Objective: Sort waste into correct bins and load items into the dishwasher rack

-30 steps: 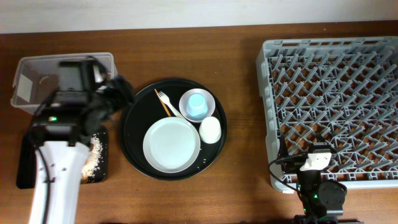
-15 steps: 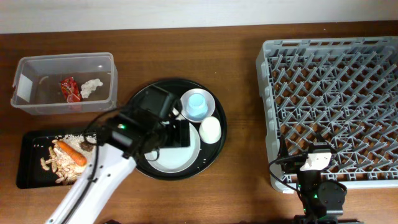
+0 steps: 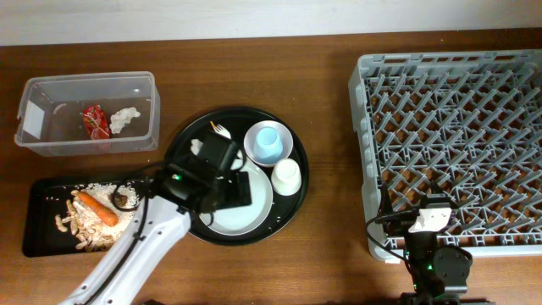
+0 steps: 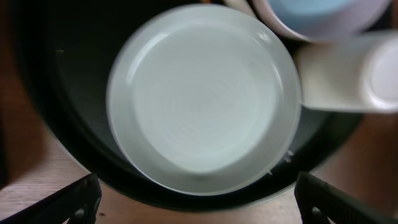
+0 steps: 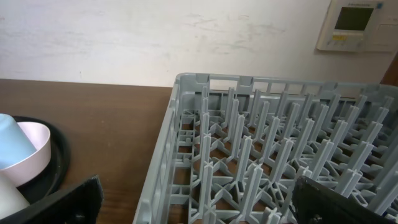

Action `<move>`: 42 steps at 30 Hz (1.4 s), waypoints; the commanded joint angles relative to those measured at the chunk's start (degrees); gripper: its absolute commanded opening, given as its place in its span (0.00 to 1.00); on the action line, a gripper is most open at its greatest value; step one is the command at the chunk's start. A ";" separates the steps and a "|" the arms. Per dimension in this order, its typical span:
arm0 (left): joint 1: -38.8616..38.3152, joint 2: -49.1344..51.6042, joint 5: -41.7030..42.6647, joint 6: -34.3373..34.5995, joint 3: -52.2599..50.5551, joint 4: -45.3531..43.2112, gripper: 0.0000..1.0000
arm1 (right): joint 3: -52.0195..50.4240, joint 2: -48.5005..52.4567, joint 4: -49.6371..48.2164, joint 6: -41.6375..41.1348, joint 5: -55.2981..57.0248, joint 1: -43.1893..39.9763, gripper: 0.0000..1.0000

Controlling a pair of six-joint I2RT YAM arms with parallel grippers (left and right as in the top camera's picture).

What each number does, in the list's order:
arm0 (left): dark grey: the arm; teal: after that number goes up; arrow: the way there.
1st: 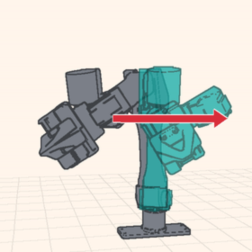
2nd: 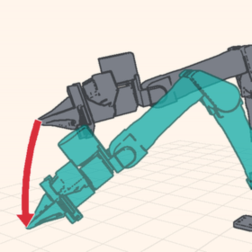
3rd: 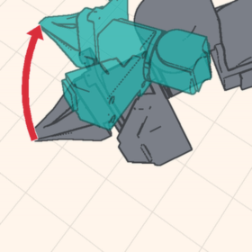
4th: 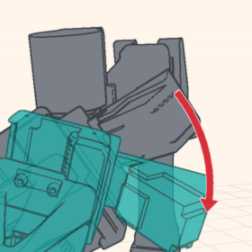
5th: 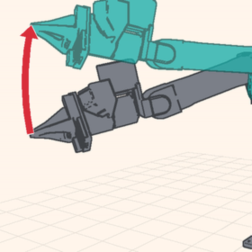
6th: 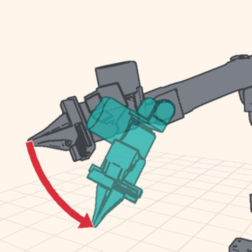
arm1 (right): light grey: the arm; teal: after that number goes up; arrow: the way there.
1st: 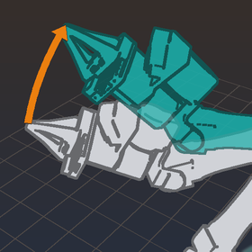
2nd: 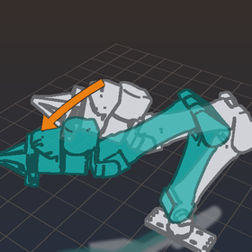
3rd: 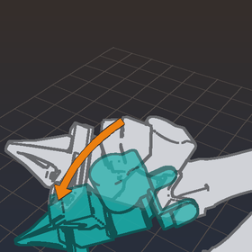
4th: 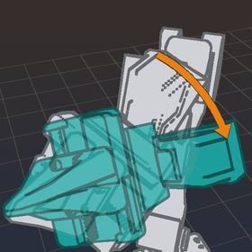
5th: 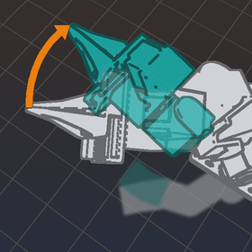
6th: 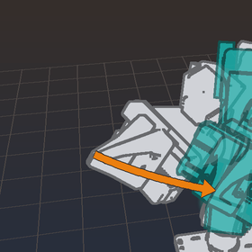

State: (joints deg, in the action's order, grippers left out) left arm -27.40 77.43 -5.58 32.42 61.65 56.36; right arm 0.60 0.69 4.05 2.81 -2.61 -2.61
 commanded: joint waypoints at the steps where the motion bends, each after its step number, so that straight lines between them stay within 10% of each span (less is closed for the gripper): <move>1: 7.93 0.13 -0.24 0.52 -0.28 -0.52 0.99 | -0.28 -0.37 0.28 -0.04 0.28 -0.42 0.99; 34: 17.33 10.21 12.04 -6.45 -7.30 -10.10 0.99 | -0.28 -0.37 0.28 -0.04 0.28 -0.42 0.99; 42: 17.33 9.92 14.45 -6.47 -7.21 -9.88 0.84 | -0.28 -0.37 0.28 -0.04 0.28 -0.42 0.99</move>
State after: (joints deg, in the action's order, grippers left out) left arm -10.31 87.24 6.33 26.55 54.68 46.44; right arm 0.60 0.69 4.05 2.85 -2.61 -2.61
